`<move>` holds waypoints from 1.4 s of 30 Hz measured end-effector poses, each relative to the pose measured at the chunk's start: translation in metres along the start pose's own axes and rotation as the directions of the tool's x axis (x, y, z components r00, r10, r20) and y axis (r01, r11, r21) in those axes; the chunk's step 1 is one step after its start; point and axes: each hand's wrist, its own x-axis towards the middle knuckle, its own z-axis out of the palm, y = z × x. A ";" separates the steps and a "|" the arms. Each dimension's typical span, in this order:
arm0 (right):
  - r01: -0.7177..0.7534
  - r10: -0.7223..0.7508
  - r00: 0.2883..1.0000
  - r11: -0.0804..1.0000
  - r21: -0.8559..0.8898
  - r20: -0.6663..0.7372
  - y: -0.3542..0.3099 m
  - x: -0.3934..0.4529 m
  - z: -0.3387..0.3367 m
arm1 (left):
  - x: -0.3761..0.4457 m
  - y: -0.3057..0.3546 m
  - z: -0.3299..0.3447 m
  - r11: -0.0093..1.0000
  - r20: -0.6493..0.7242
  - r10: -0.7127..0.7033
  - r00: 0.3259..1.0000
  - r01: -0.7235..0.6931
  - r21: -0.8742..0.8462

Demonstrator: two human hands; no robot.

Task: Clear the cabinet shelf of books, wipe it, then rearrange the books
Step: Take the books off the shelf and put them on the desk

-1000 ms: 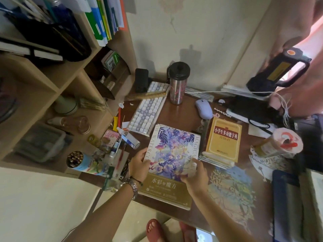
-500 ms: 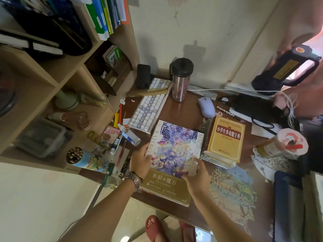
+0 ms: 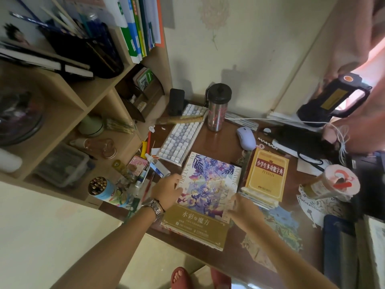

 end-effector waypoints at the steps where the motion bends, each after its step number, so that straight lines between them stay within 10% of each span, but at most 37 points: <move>1: 0.020 -0.020 1.000 0.999 -0.044 -0.014 -0.003 -0.003 -0.011 | -0.002 0.005 -0.009 0.999 -0.014 0.026 1.000 -0.025 0.027; 13: 0.275 -0.289 0.916 0.957 -0.087 -0.279 -0.092 -0.056 -0.144 | -0.037 0.075 -0.151 0.967 -0.303 0.241 0.922 -0.201 0.157; 42: 0.853 -0.760 0.178 0.436 -0.287 -0.626 -0.326 -0.230 -0.352 | -0.204 0.185 -0.478 0.915 -0.822 0.404 0.401 -0.189 0.357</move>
